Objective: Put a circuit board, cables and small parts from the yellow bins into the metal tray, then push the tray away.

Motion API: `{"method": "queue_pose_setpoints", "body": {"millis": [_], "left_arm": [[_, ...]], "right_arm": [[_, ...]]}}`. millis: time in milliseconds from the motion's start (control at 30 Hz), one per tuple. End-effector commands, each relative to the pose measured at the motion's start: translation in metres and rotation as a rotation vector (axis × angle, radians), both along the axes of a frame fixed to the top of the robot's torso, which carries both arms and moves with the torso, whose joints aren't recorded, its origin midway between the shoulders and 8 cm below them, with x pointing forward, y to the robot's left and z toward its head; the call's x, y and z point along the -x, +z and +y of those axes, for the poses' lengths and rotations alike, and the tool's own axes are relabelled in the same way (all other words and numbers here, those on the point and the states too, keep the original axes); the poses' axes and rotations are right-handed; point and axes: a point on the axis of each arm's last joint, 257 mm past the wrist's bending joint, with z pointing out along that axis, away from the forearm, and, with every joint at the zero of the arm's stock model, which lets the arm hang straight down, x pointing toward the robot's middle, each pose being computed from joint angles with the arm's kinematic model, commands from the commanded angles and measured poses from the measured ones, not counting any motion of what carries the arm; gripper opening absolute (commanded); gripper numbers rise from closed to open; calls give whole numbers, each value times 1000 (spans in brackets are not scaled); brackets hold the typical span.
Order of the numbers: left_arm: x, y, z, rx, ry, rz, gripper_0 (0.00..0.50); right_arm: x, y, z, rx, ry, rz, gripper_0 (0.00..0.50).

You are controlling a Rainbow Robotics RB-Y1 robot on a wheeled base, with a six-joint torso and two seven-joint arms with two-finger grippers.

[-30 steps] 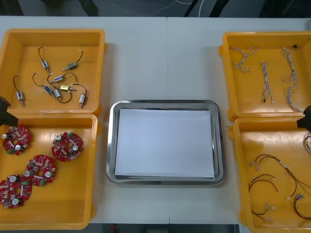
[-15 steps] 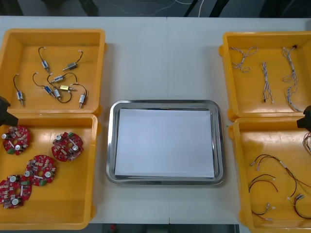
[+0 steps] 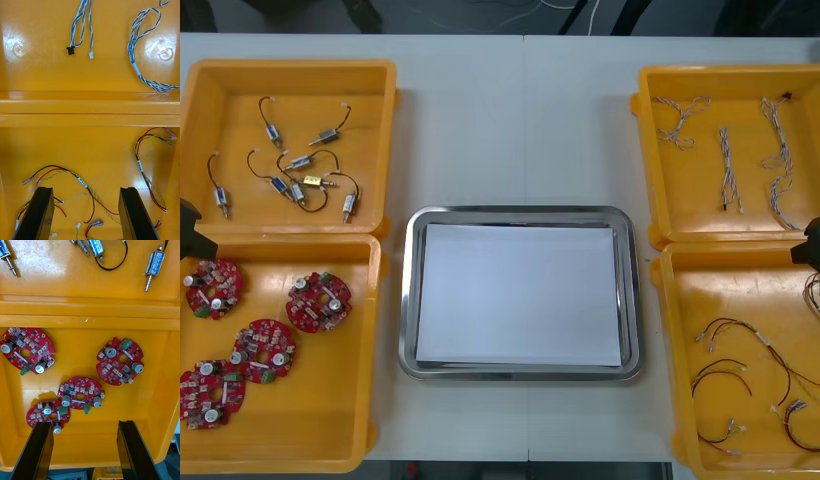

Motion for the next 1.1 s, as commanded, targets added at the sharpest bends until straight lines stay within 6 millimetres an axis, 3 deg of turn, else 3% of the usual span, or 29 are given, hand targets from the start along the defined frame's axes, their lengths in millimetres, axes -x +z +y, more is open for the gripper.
{"method": "queue_pose_setpoints", "body": {"millis": [33, 1100], "left_arm": [[4, 14, 14, -40, 25, -21, 500], [4, 14, 14, -40, 25, -21, 500]], "right_arm": [[5, 8, -16, 32, -22, -5, 500], [5, 8, -16, 32, -22, -5, 500]]}}
